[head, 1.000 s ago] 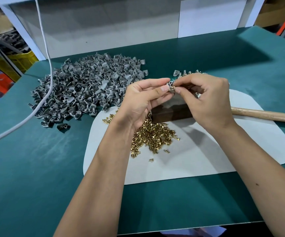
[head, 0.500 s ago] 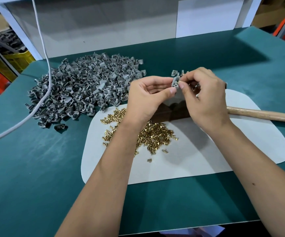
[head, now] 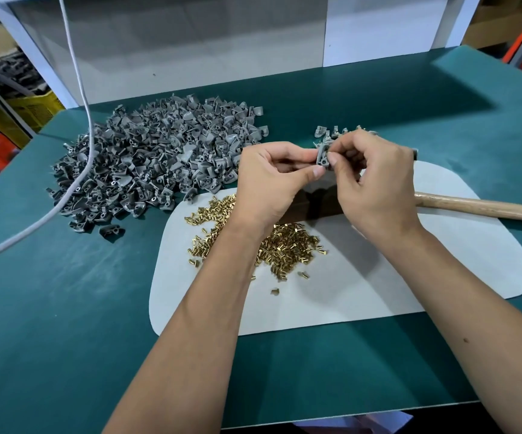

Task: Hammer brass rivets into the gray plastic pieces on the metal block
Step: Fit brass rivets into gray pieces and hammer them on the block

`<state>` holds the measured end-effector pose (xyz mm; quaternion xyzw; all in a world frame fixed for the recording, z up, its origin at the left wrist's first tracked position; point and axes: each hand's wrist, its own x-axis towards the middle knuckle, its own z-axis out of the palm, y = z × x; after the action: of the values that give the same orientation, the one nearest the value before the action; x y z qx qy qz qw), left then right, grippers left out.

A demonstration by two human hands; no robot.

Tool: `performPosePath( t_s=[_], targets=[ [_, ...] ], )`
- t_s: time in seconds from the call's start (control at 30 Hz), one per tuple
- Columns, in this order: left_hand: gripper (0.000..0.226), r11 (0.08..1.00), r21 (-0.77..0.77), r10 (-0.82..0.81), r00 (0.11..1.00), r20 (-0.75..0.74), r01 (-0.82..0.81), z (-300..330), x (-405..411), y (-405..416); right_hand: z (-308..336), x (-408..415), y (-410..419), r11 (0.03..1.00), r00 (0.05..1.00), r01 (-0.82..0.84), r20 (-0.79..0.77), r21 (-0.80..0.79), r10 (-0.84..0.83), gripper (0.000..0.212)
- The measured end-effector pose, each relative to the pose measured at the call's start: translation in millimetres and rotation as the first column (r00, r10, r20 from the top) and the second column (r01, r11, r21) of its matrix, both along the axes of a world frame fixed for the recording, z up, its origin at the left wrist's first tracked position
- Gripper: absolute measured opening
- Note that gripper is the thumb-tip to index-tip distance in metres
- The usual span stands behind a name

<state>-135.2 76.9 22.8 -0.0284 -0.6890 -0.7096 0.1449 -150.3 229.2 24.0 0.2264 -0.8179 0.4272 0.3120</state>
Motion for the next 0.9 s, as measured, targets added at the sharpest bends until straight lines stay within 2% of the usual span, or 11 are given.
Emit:
performPosePath(
  t_s=[0.5, 0.67, 0.9],
  targets=[
    [0.018, 1.000, -0.003, -0.008, 1.000, 0.008, 0.008, 0.9, 2.2, -0.9, 0.4, 4.0, -4.2, 0.996, 0.992, -0.019, 0.120, -0.081, 0.029, 0.006],
    [0.017, 0.996, -0.078, 0.038, 0.999, -0.006, -0.039, 1.6, 2.6, 3.3, -0.1, 3.3, -3.9, 0.997, 0.988, 0.017, 0.156, -0.081, -0.004, 0.005],
    [0.024, 0.982, -0.190, 0.008, 0.999, -0.051, -0.018, 4.0, 2.9, -2.1, 0.6, 1.4, -4.5, 0.998, 0.986, 0.025, 0.168, -0.056, -0.015, 0.006]
  ],
)
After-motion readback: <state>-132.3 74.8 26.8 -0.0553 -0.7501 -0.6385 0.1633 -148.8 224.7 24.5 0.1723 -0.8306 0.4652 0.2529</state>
